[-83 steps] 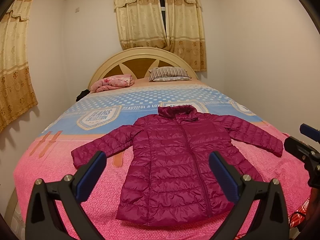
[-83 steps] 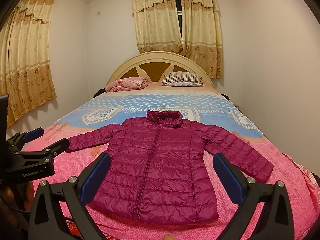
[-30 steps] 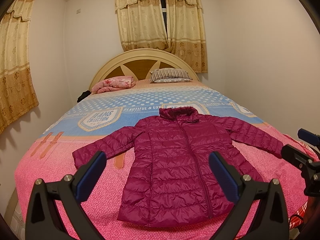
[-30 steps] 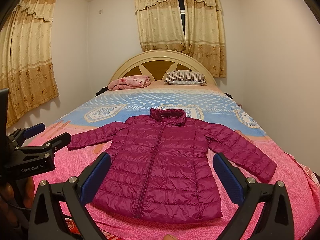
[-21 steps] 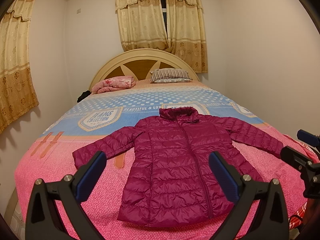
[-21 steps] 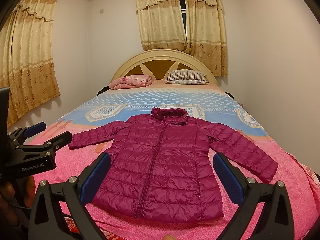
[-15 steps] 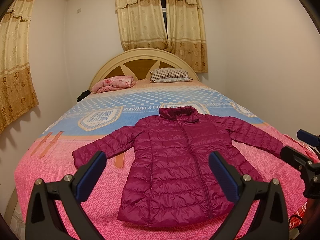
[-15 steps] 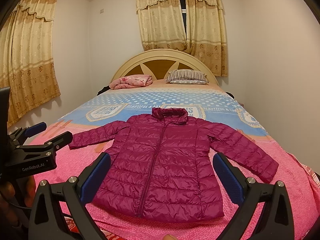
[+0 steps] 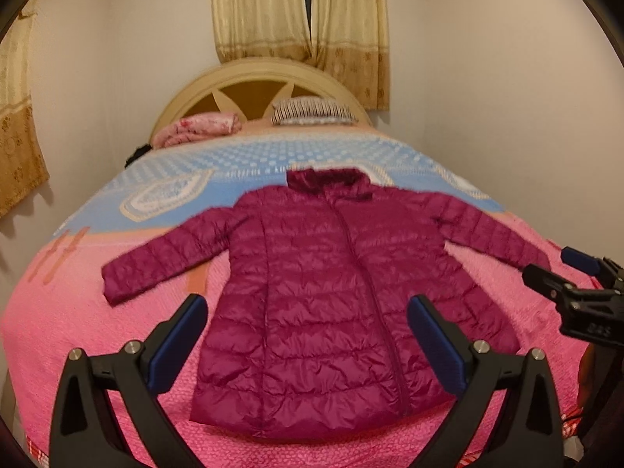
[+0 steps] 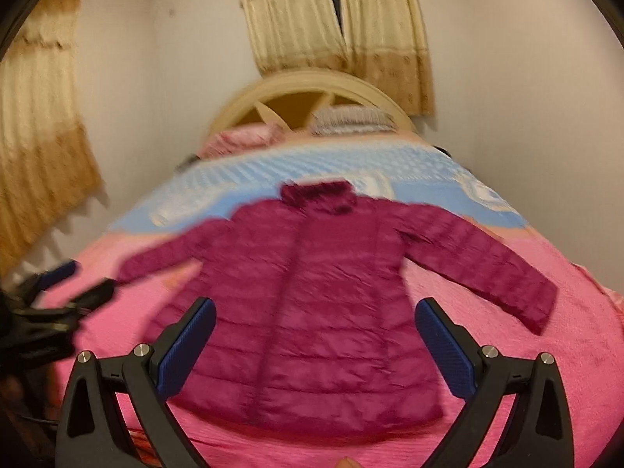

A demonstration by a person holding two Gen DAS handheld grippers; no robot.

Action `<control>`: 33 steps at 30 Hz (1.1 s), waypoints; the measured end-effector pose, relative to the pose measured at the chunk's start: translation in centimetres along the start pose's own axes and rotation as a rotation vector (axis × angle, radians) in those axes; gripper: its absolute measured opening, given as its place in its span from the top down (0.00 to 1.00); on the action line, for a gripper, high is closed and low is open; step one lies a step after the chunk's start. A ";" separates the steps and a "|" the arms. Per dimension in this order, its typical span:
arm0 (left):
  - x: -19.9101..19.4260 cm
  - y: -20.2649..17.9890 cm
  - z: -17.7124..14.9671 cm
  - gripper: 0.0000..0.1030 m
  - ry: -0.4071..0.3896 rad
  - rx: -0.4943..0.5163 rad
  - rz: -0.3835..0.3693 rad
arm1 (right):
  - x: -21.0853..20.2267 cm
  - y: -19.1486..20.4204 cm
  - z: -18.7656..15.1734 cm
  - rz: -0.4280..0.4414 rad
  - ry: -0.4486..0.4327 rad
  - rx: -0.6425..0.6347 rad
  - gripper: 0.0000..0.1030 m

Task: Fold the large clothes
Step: 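Grasp the cuff of the magenta jacket sleeve with the right gripper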

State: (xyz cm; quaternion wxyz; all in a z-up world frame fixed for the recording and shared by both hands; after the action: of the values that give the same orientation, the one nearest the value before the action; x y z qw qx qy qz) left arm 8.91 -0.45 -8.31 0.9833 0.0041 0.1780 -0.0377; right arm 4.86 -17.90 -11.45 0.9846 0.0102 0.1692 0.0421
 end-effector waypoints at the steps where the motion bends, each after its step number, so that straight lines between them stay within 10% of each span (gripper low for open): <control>1: 0.7 0.0 -0.4 0.00 0.014 -0.003 -0.003 | 0.9 -0.6 -0.6 -0.019 0.022 -0.009 0.01; 23: 14.3 -0.7 -3.7 0.00 0.084 0.060 0.028 | 9.0 -30.3 -8.1 -0.410 0.171 0.511 0.03; 33: 15.0 -1.4 -4.1 0.00 0.097 0.083 0.022 | 13.4 -32.9 -9.6 -0.362 0.228 0.551 0.67</control>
State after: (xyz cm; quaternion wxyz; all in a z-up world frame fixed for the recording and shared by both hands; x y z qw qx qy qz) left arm 21.40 -2.90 -17.36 0.9729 0.0485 0.2236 -0.0341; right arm 16.89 -49.49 -26.06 0.9112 0.2404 0.2823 -0.1796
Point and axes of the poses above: each gripper's, at about its wrist camera, not at the fingertips, and x roughly the way its jaws point, y to its left, z to its top, the point moved 5 cm from there along x, roughly the way its jaws point, and after that the axes turned 14 degrees about -y, right-handed, at the moved point
